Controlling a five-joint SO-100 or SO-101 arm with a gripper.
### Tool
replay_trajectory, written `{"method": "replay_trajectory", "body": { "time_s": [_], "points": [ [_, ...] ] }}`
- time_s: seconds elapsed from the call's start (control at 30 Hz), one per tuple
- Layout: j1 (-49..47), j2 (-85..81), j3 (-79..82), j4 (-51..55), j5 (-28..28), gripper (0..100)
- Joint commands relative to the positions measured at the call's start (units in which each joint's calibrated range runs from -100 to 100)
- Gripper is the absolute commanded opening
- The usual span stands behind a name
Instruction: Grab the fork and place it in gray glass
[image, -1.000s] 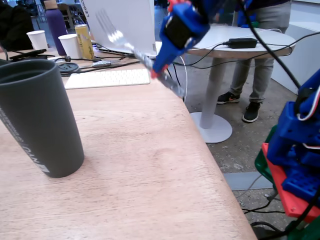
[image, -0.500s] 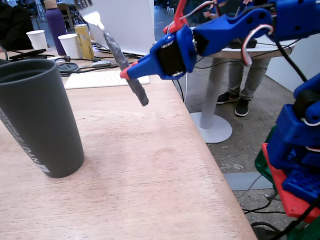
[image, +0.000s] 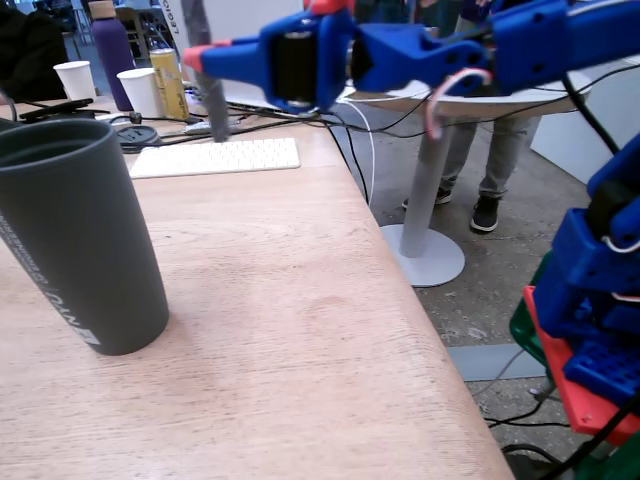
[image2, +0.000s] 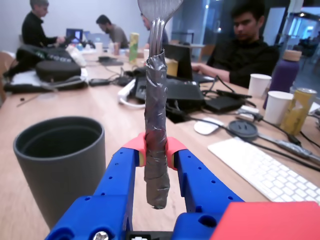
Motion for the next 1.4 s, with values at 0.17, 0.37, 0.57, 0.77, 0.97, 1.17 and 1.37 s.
{"method": "replay_trajectory", "body": {
  "time_s": [0.17,0.37,0.57,0.77,0.97,1.17,1.37],
  "points": [
    [-7.96,12.26,-28.44,-1.93,0.0,0],
    [-10.5,16.12,-33.07,-2.01,0.0,0],
    [-10.67,23.76,-38.82,-2.01,0.0,0],
    [-16.42,28.22,-41.37,-1.93,-0.05,0],
    [-18.96,29.16,-40.33,-1.27,-0.05,0],
    [-18.62,32.68,-40.43,-1.11,-0.05,0],
    [-18.79,33.7,-40.14,-0.86,0.39,0]
  ]
}}
